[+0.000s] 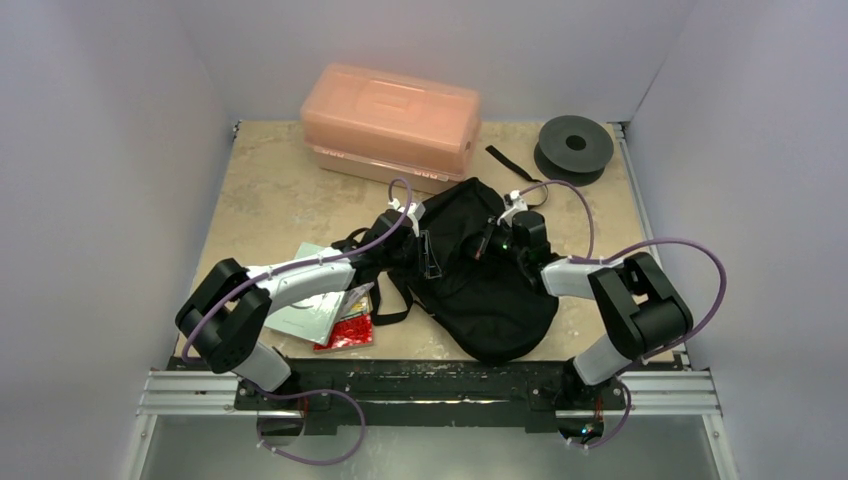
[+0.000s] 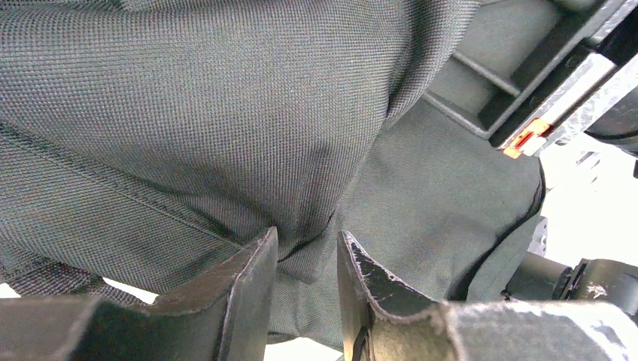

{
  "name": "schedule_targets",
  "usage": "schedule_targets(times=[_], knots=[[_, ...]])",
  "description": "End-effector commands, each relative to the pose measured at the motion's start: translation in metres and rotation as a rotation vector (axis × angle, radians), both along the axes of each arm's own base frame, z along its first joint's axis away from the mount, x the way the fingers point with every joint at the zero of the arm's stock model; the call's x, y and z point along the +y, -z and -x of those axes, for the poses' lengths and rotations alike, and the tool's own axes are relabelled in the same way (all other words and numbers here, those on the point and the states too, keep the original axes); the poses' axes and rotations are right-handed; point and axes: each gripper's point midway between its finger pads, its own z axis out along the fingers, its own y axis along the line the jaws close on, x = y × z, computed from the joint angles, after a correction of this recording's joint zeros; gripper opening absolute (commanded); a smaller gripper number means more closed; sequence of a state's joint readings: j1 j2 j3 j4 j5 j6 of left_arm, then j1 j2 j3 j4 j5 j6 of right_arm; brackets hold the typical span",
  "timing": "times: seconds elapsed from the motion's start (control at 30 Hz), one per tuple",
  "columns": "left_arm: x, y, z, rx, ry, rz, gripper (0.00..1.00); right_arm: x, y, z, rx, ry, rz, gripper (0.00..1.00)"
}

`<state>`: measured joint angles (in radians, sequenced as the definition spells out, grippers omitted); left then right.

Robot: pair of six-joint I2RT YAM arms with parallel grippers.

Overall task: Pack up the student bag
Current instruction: Place the stationery in the student bag.

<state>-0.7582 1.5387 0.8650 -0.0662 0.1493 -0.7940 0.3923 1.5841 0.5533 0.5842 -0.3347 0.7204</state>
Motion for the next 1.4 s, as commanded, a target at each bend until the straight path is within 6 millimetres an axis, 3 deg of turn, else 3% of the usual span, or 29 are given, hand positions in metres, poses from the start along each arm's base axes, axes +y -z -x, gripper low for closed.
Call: schedule_targets(times=[0.0, 0.17, 0.4, 0.5, 0.87, 1.13, 1.37], knots=[[-0.005, -0.01, -0.006, -0.032, -0.004, 0.044, 0.34, -0.013, -0.038, -0.032, -0.138, 0.14, 0.008, 0.06], [-0.005, -0.012, -0.008, -0.04, -0.005, 0.043, 0.34, -0.023, -0.029, -0.029, -0.096, 0.181, 0.058, 0.12], [0.0, -0.013, -0.009, -0.061, -0.001, 0.015, 0.35, -0.037, -0.008, 0.013, 0.003, 0.101, 0.175, 0.35], [-0.001, -0.01, -0.008, -0.059, 0.006, 0.017, 0.35, -0.026, -0.011, 0.03, 0.024, 0.009, 0.135, 0.45], [-0.006, -0.001, -0.005, -0.024, 0.038, 0.01, 0.27, 0.014, -0.015, 0.034, 0.089, -0.137, -0.06, 0.32], [-0.005, 0.01, -0.002, 0.005, 0.049, -0.013, 0.26, 0.008, 0.001, 0.033, 0.079, -0.167, 0.035, 0.33], [-0.005, 0.009, -0.003, 0.002, 0.062, -0.024, 0.31, 0.005, 0.026, 0.051, 0.138, -0.149, 0.072, 0.31]])
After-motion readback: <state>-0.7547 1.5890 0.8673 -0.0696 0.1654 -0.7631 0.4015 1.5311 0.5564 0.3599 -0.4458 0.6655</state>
